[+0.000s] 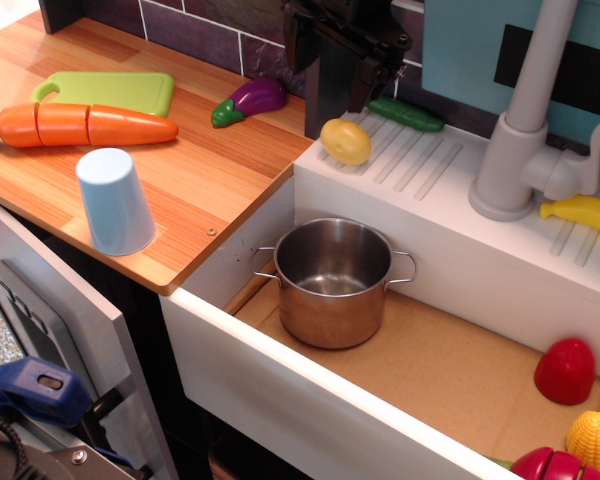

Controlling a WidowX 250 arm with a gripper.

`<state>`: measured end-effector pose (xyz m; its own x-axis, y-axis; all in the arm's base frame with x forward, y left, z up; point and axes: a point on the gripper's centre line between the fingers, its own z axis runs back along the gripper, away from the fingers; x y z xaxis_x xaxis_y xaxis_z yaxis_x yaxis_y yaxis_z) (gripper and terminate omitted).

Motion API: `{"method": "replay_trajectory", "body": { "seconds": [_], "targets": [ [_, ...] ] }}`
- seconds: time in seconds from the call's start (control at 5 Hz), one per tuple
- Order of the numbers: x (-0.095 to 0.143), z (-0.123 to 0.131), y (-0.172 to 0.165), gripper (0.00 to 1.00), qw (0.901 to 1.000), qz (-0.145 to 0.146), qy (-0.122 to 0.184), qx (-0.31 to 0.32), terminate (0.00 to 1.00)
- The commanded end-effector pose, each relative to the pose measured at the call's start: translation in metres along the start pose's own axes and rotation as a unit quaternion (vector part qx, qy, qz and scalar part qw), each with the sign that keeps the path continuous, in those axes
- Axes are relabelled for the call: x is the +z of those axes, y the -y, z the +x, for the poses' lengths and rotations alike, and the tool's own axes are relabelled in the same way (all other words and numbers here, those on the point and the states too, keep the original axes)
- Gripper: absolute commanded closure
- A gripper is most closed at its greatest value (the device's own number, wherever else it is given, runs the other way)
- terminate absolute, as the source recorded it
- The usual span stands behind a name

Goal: Put potato in pot or pan

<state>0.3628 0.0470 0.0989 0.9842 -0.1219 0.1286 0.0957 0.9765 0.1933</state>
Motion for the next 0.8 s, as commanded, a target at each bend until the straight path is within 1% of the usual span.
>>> {"method": "replay_trajectory", "body": {
  "seconds": [0.0, 0.2, 0.4, 0.6],
  "targets": [
    [0.0, 0.0, 0.0, 0.0, 1.0, 0.0, 0.0, 0.0, 0.0],
    [-0.006, 0.01, 0.0, 0.0, 0.9994, 0.016, 0.031, 0.002, 0.0],
    [-0.01, 0.013, 0.0, 0.0, 0.9982, 0.026, 0.052, 0.016, 0.0],
    [-0.016, 0.016, -0.001, 0.0, 0.9967, 0.016, 0.07, 0.038, 0.0]
  ]
}}
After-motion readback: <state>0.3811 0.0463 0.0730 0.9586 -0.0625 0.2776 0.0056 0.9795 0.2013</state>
